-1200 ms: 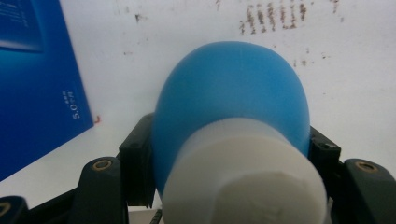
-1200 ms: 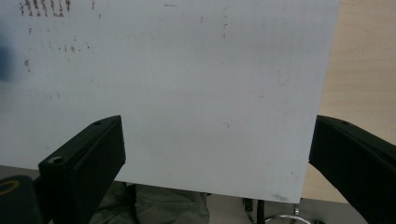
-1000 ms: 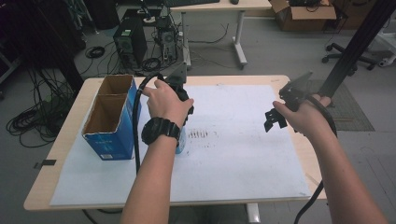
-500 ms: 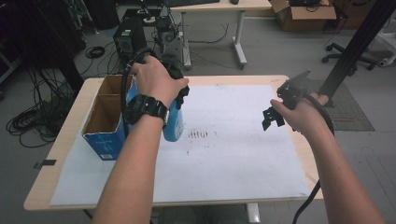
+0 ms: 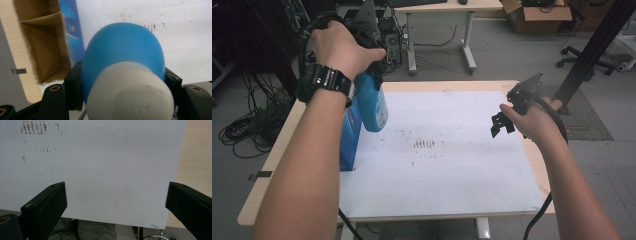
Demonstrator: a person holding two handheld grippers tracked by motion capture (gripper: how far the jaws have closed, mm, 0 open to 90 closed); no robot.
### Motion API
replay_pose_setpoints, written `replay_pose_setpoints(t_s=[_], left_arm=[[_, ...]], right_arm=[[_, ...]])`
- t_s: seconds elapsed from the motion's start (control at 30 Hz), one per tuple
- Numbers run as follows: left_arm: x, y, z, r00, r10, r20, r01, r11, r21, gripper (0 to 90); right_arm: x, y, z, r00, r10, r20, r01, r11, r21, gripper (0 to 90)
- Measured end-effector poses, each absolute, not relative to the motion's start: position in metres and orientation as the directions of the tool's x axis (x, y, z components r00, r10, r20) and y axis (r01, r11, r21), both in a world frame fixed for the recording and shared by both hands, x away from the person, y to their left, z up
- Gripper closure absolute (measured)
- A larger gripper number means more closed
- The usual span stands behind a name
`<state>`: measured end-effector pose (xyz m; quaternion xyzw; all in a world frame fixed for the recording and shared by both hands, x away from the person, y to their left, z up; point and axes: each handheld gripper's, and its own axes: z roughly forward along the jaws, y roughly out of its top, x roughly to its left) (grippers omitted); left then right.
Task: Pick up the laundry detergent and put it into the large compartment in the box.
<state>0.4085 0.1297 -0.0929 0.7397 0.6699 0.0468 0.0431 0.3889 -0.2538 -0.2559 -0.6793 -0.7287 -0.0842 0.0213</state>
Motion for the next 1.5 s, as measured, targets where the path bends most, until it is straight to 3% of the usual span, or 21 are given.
replay_pose_setpoints(t_s=[0.33,0.7,1.5], left_arm=[[0.409,0.180,-0.072,0.045,0.998,0.041,0.989,-0.050,0.138,37.3],[0.411,0.223,-0.076,0.006,0.999,0.042,0.990,-0.012,0.142,37.3],[0.422,0.262,-0.160,-0.053,0.998,0.024,0.996,0.051,0.078,37.4]], right_arm=[[0.390,-0.255,-0.256,-0.065,0.987,0.146,0.995,0.053,0.088,3.8],[0.391,-0.254,-0.258,-0.058,0.987,0.147,0.995,0.046,0.084,3.8],[0.395,-0.246,-0.269,-0.071,0.991,0.113,0.996,0.064,0.064,3.8]])
